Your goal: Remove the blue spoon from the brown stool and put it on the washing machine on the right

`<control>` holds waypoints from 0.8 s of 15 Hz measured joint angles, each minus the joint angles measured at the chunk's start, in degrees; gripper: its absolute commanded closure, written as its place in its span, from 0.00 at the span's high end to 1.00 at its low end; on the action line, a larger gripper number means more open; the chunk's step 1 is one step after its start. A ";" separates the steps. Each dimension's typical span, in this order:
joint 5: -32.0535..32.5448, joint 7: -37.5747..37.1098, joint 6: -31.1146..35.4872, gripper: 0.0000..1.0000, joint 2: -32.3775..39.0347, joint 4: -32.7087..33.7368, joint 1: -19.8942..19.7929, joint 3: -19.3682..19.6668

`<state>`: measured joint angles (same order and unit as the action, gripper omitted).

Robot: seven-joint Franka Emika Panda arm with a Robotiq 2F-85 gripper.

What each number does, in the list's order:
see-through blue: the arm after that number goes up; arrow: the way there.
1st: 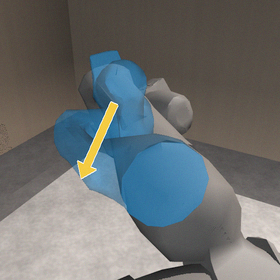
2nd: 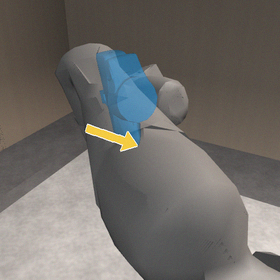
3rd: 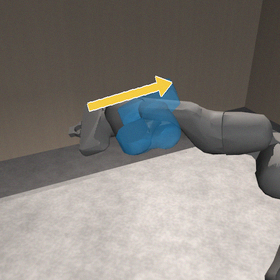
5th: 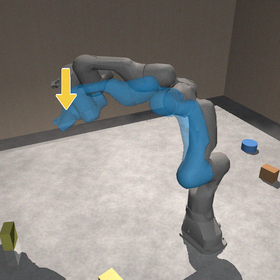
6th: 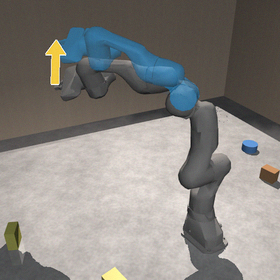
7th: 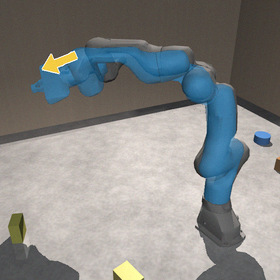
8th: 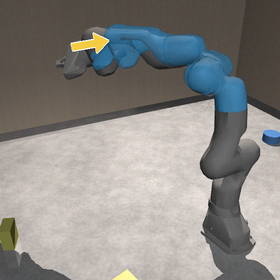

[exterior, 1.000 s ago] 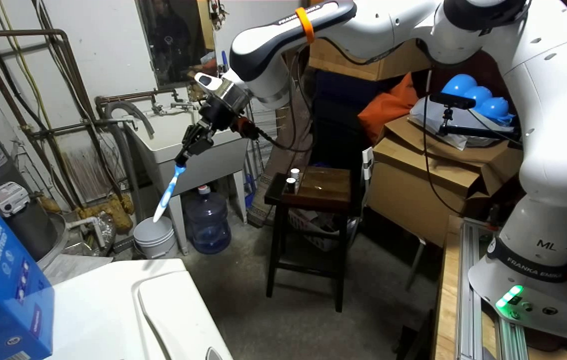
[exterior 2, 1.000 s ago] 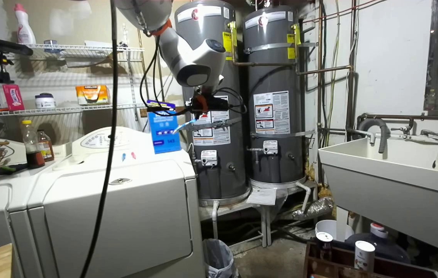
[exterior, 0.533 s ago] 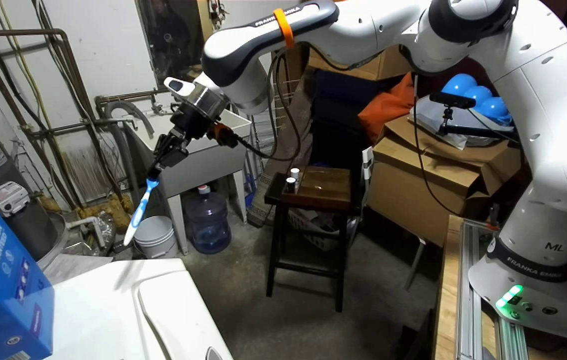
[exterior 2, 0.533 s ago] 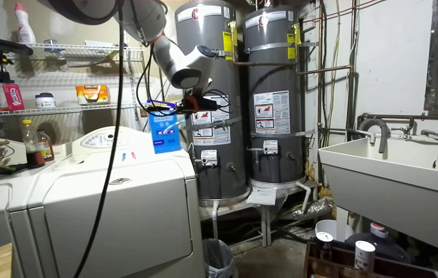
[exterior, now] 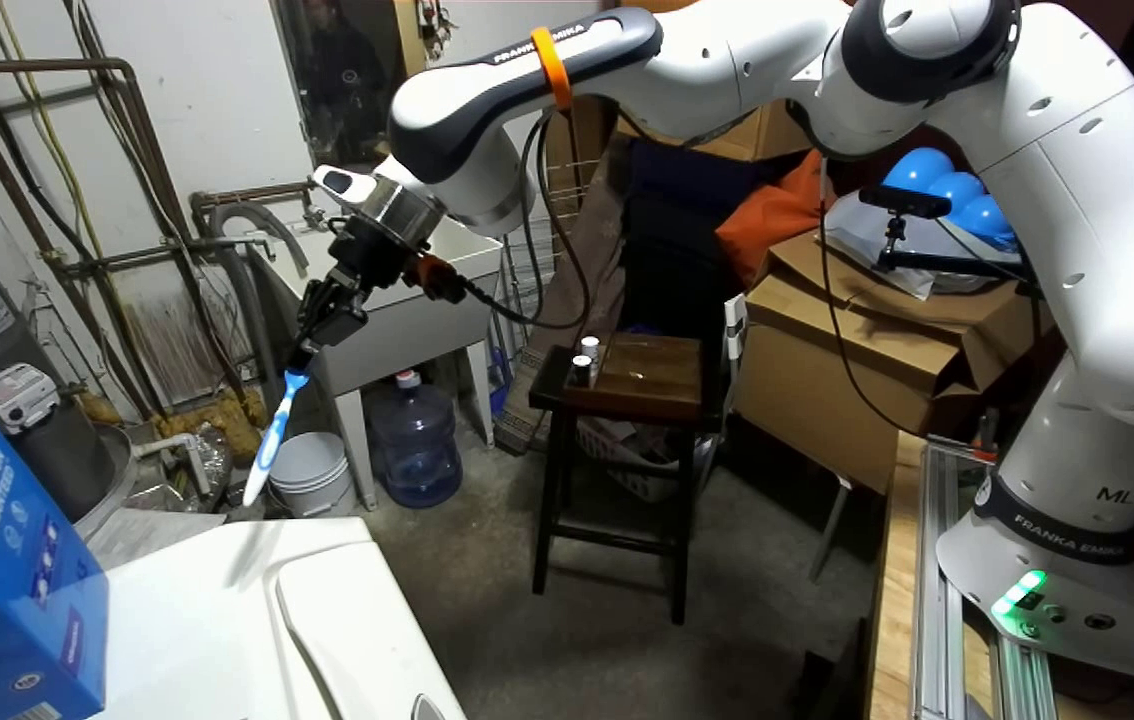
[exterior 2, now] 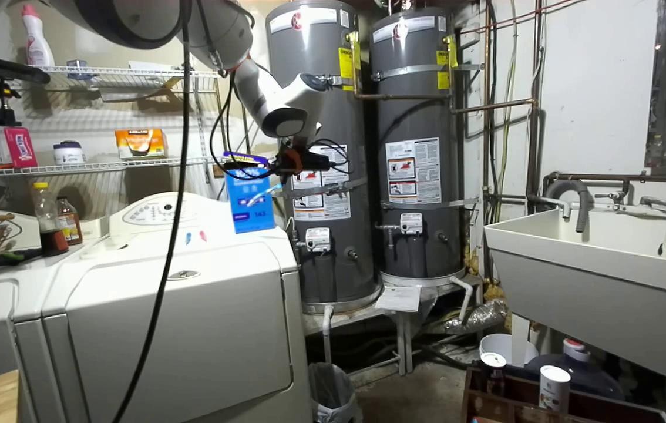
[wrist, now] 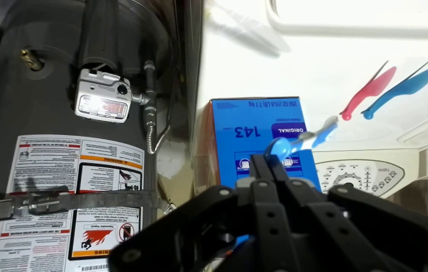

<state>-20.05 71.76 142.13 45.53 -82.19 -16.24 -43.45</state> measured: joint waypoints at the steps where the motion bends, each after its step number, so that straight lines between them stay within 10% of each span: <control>1: -0.27 0.09 0.00 0.01 1.18 1.36 1.14 0.56; 12: -2.33 1.31 -13.99 0.01 20.66 24.89 13.32 1.61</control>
<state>-22.38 73.07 128.14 66.19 -57.31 -2.92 -41.84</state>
